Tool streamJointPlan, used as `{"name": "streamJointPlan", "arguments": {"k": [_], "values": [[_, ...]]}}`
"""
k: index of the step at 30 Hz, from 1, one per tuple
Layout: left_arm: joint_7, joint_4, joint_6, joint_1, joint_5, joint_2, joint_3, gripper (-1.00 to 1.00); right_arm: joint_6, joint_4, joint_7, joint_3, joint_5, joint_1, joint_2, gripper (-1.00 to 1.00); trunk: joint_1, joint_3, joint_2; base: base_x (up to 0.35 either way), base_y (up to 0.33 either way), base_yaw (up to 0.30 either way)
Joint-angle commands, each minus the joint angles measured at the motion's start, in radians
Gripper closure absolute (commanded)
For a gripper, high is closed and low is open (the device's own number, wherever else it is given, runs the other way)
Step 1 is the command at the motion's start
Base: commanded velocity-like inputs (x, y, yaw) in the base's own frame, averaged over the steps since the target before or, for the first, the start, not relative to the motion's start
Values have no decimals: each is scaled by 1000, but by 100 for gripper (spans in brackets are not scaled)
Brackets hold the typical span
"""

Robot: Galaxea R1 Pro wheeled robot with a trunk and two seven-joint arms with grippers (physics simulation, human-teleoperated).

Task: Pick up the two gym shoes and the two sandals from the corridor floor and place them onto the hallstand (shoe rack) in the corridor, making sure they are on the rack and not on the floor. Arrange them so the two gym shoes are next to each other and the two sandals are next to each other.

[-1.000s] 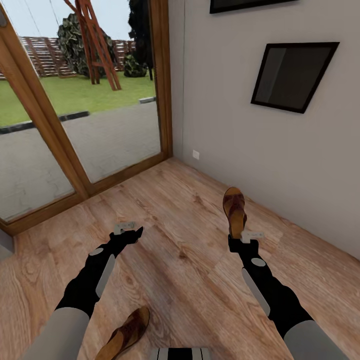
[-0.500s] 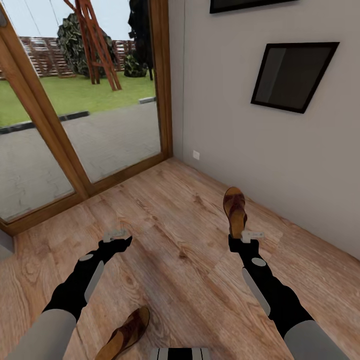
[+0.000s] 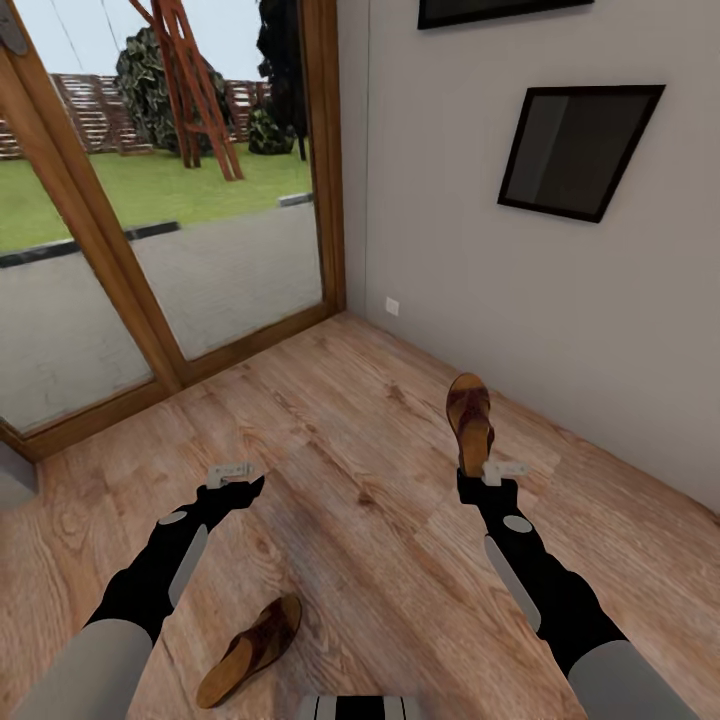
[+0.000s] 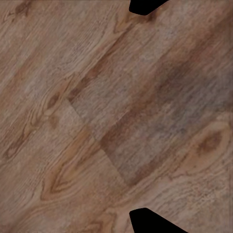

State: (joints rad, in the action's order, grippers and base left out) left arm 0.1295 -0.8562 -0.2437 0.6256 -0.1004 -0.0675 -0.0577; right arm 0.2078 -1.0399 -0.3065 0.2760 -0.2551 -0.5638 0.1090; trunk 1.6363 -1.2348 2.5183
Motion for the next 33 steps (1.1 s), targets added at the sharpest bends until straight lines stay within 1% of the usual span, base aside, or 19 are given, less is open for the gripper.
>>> {"name": "streamJointPlan", "arguments": {"k": [1, 12, 15, 16, 18, 20, 21, 22, 23, 31, 33], "values": [[4, -1, -8, 0, -10, 0, -2, -100, 4, -2, -9, 5, -7, -1, 1, 100, 0, -1, 0, -19, 0, 0], [4, -1, -8, 0, -9, 2, -1, -100, 4, -2, -9, 5, -7, -1, 1, 100, 0, -1, 0, -5, 0, 0], [5, 13, -5, -3, -5, 0, -1, -100, 5, -4, -9, 5, -7, -1, 1, 100, 0, -1, 0, -53, 0, 0], [5, 35, 4, -7, 5, -1, -1, -100, 9, -10, -9, 5, -7, -1, 1, 100, 0, -1, 0, -40, 0, 0], [6, 108, 67, -12, 52, -10, -1, -100, 45, -46, -9, 5, -10, -1, 1, 100, 0, -1, 0, -21, 0, 0], [6, 180, 174, -14, 110, -17, -1, -100, 109, -92, -9, 4, -12, -1, 1, 100, 0, -1, 0, -8, 0, 0], [7, 232, 245, -14, 146, -20, -1, -100, 159, -121, -9, 4, -13, -1, 1, 100, 0, -1, 0, -3, 0, 0], [7, 260, 275, -15, 161, -21, -2, -100, 187, -134, -9, 3, -13, -1, 1, 100, 0, -1, 0, -2, 0, 0], [7, 305, 318, -15, 181, -23, -2, -100, 235, -158, -9, 6, -13, 0, 1, 100, 0, -1, 0, 0, 0, 0], [7, 318, 329, -15, 183, -22, -4, -100, 246, -163, -9, 7, -13, -1, 0, 100, 0, -1, 0, 0, 0, 0], [7, 318, 330, -15, 183, -21, -4, -100, 246, -161, -9, 8, -13, -1, 0, 100, 0, 0, 0, 0, 0, 170]]}}
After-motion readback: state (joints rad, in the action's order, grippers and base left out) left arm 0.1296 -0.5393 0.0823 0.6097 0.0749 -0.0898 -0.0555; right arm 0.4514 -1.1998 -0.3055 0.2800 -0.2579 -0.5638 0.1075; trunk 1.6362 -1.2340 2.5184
